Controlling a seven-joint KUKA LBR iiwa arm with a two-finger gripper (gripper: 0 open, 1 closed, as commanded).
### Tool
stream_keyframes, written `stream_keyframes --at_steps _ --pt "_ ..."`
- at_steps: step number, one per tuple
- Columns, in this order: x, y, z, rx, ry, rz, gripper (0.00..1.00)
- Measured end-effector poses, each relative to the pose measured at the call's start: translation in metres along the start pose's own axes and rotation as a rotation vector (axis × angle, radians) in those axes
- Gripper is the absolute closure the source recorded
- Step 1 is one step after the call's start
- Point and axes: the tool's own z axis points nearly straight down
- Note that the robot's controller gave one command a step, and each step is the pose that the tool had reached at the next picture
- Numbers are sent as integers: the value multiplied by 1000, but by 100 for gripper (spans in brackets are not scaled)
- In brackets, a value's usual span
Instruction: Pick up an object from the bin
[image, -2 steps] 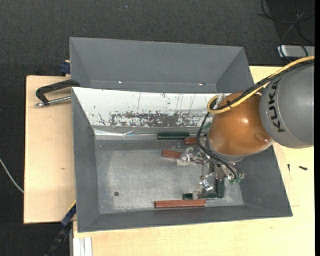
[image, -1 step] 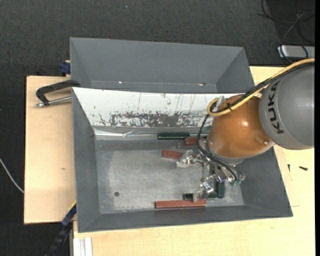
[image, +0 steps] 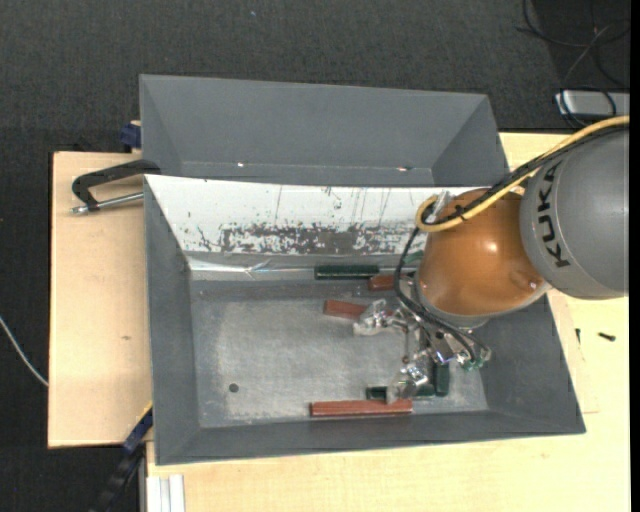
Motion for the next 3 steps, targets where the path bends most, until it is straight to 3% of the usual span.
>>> stream_keyframes --at_steps 1,2,3 --pt "-16 -24 19 -5 19 336 100" --pt "-16 -24 19 -5 17 336 100" --pt "-16 -23 -139 2 -2 378 100"
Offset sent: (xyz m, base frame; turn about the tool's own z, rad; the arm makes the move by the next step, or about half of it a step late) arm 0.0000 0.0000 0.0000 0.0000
